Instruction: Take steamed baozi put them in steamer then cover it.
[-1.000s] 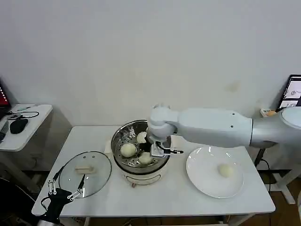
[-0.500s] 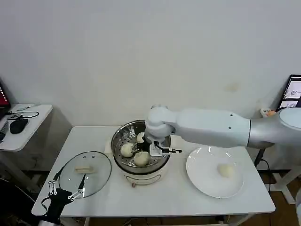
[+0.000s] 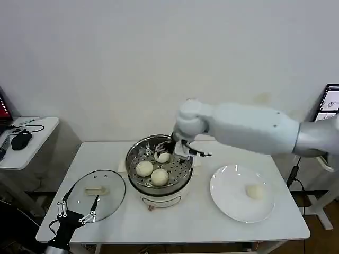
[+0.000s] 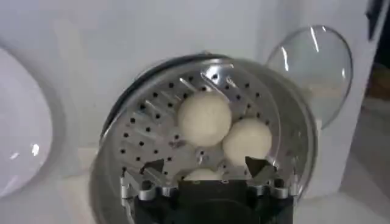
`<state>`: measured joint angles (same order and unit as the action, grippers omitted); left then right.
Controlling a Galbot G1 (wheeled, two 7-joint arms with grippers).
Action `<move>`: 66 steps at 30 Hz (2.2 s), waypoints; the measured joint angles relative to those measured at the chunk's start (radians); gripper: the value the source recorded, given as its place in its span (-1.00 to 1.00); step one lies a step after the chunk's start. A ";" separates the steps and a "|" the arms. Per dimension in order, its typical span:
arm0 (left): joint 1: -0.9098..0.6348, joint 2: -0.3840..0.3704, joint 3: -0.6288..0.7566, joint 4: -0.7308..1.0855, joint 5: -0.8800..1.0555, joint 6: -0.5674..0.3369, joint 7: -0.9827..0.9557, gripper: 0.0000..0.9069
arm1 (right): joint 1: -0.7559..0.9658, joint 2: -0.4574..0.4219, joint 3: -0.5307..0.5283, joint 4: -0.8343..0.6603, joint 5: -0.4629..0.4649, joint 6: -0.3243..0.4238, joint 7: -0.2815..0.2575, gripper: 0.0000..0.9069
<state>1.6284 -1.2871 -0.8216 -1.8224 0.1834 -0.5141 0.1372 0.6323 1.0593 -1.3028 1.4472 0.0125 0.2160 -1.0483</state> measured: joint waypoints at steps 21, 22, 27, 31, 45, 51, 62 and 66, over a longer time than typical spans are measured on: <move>-0.004 0.019 0.018 -0.012 -0.009 -0.006 0.003 1.00 | -0.101 -0.359 -0.044 -0.176 0.288 -0.282 -0.047 1.00; -0.003 0.019 0.018 -0.012 -0.008 -0.006 0.003 1.00 | -0.119 -0.367 -0.034 -0.186 0.281 -0.287 -0.046 1.00; -0.001 0.016 0.013 -0.012 -0.006 -0.005 0.003 1.00 | -0.205 -0.393 0.023 -0.236 0.245 -0.307 -0.044 1.00; 0.000 0.017 0.006 -0.011 -0.007 -0.004 0.003 1.00 | -0.267 -0.398 0.069 -0.279 0.225 -0.318 -0.045 1.00; -0.003 0.013 0.001 0.006 -0.005 -0.003 0.001 1.00 | -0.425 -0.375 0.176 -0.405 0.171 -0.337 -0.064 1.00; -0.003 0.016 -0.002 0.012 -0.005 -0.003 0.001 1.00 | -0.459 -0.359 0.196 -0.435 0.161 -0.337 -0.073 1.00; -0.006 0.019 -0.002 0.016 -0.006 -0.002 0.001 1.00 | -0.507 -0.340 0.228 -0.467 0.134 -0.336 -0.081 1.00; -0.004 0.017 -0.003 0.017 -0.006 -0.002 0.000 1.00 | -0.521 -0.332 0.235 -0.478 0.123 -0.332 -0.083 1.00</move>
<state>1.6242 -1.2700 -0.8241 -1.8052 0.1779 -0.5159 0.1376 0.1113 0.7270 -1.0677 0.9689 0.1351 -0.1157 -1.1317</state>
